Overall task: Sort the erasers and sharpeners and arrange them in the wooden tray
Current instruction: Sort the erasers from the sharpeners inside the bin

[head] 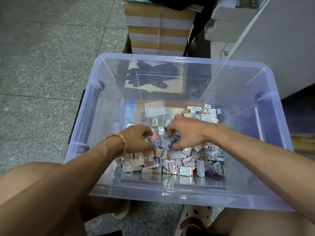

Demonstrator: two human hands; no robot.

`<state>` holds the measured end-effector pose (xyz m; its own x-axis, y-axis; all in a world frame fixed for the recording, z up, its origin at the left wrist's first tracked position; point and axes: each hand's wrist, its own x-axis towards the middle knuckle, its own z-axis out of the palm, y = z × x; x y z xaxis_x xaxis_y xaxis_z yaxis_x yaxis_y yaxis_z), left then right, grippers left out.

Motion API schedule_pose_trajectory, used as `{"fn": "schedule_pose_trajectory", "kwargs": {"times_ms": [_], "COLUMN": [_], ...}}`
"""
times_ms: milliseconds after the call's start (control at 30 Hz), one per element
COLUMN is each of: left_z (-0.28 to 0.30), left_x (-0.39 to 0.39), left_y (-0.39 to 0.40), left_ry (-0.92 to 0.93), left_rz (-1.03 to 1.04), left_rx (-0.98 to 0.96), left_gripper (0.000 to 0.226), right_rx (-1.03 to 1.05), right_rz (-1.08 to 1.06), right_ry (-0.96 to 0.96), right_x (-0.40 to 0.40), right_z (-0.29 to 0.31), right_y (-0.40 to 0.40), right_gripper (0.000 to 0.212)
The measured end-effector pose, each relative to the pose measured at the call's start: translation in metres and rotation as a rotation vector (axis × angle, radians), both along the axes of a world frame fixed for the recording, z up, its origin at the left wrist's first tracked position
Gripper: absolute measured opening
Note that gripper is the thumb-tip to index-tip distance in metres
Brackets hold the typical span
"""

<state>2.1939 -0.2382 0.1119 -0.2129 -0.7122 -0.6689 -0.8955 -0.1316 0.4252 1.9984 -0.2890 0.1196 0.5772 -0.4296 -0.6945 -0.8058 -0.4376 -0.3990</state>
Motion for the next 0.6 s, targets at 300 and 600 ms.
{"fn": "schedule_pose_trajectory", "kwargs": {"times_ms": [300,600], "left_z": [-0.037,-0.049], "left_x": [0.01,0.01], "left_y": [-0.017,-0.025], "left_ry": [-0.364,-0.195], "left_rz": [-0.024,0.032], "left_rx": [0.011,-0.053], "left_gripper": [0.059,0.031], "right_rx": [-0.196,-0.124], "right_rz": [-0.019,-0.116], "right_ry": [0.05,0.007], "right_x": [0.021,0.013], "right_z": [-0.052,-0.052], "right_y": [-0.027,-0.031], "right_gripper": [0.059,0.042]}}
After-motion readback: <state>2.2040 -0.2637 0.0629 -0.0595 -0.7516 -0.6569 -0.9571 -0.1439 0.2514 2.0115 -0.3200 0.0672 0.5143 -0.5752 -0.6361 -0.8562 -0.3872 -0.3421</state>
